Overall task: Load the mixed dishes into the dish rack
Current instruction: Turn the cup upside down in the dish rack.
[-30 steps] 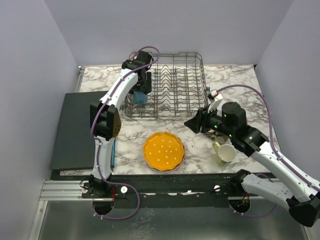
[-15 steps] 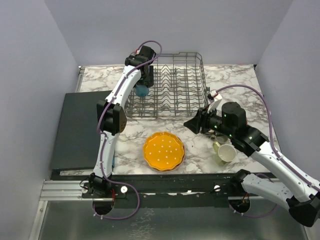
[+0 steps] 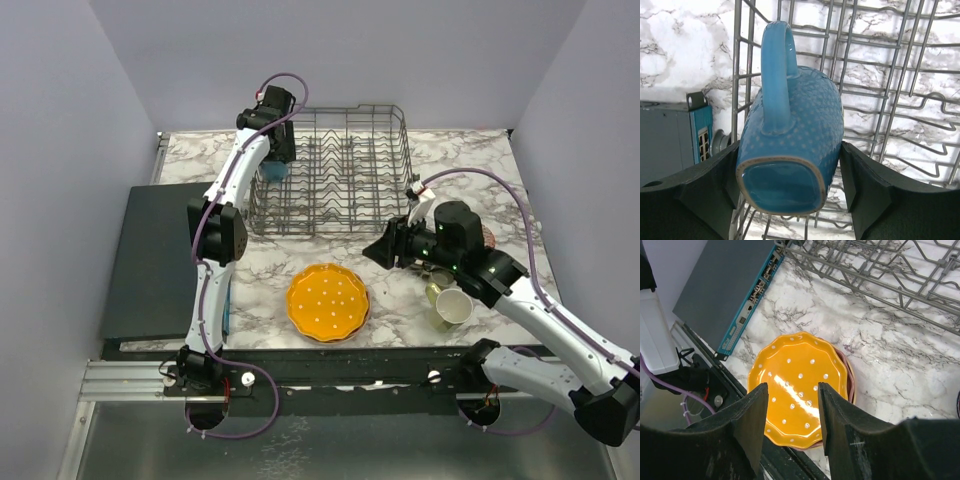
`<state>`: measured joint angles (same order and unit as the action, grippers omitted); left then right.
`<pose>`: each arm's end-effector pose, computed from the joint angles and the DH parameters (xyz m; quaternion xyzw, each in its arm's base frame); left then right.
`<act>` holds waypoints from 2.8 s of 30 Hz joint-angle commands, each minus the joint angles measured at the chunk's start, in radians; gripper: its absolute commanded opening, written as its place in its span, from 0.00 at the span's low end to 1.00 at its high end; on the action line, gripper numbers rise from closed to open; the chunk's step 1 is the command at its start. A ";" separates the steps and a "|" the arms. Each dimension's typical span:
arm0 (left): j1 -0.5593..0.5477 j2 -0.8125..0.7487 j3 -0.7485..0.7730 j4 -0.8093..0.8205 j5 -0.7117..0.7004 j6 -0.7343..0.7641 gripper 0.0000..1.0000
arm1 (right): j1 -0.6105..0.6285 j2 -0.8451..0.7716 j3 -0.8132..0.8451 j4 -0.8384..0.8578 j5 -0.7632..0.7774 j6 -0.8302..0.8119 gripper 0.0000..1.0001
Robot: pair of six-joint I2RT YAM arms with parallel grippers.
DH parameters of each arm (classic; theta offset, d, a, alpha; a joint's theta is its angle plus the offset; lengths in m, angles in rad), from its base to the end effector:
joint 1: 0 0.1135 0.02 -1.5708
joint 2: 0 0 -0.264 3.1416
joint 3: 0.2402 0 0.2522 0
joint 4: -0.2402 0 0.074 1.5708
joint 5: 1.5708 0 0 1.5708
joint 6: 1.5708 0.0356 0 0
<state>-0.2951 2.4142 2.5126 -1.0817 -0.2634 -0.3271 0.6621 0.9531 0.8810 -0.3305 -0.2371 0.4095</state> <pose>0.4956 -0.1410 0.2826 -0.0532 0.9481 0.0318 0.3117 0.1650 0.1392 0.3284 -0.1690 0.8135 0.3644 0.4205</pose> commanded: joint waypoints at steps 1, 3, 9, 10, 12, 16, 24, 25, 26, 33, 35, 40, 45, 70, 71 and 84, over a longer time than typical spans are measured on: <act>0.007 0.026 0.055 0.092 -0.011 0.023 0.00 | 0.007 0.020 0.016 0.024 -0.030 0.005 0.50; 0.010 0.036 0.058 0.112 -0.003 0.026 0.00 | 0.007 0.031 0.018 0.029 -0.033 0.005 0.50; 0.016 0.070 0.081 0.148 0.013 0.035 0.00 | 0.007 0.069 0.021 0.047 -0.038 0.006 0.50; 0.016 0.073 0.081 0.155 0.015 0.037 0.00 | 0.007 0.078 0.023 0.050 -0.038 0.006 0.50; 0.017 0.079 0.082 0.167 0.006 0.040 0.00 | 0.007 0.098 0.034 0.053 -0.042 0.003 0.50; 0.026 0.085 0.086 0.185 0.002 0.043 0.00 | 0.007 0.129 0.049 0.057 -0.051 -0.004 0.50; 0.040 0.096 0.096 0.228 0.030 0.049 0.03 | 0.007 0.163 0.044 0.086 -0.058 -0.003 0.50; 0.042 0.101 0.098 0.231 0.038 0.047 0.03 | 0.006 0.166 0.044 0.089 -0.057 -0.002 0.50; 0.043 0.104 0.101 0.234 0.045 0.045 0.03 | 0.007 0.169 0.044 0.091 -0.059 -0.002 0.50; 0.047 0.122 0.104 0.255 0.063 0.042 0.03 | 0.007 0.181 0.045 0.105 -0.066 0.003 0.50; 0.048 0.127 0.103 0.262 0.069 0.040 0.03 | 0.007 0.186 0.043 0.107 -0.064 0.003 0.50; 0.048 0.133 0.103 0.278 0.070 0.039 0.05 | 0.007 0.187 0.043 0.107 -0.064 0.004 0.50; 0.050 0.133 0.103 0.290 0.063 0.042 0.05 | 0.005 0.192 0.039 0.109 -0.056 0.003 0.50; 0.051 0.120 0.100 0.344 0.081 0.034 0.13 | 0.006 0.233 0.047 0.131 -0.066 -0.009 0.50; 0.051 0.121 0.101 0.345 0.082 0.034 0.13 | 0.007 0.237 0.050 0.130 -0.069 -0.011 0.50; 0.051 0.141 0.048 0.342 0.076 0.045 0.12 | 0.007 0.271 0.054 0.145 -0.078 -0.014 0.50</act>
<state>-0.2497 2.5477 2.5610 -0.7940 -0.1909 -0.2905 0.6621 1.2053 0.8986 -0.2184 -0.2878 0.4099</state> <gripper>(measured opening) 0.759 0.503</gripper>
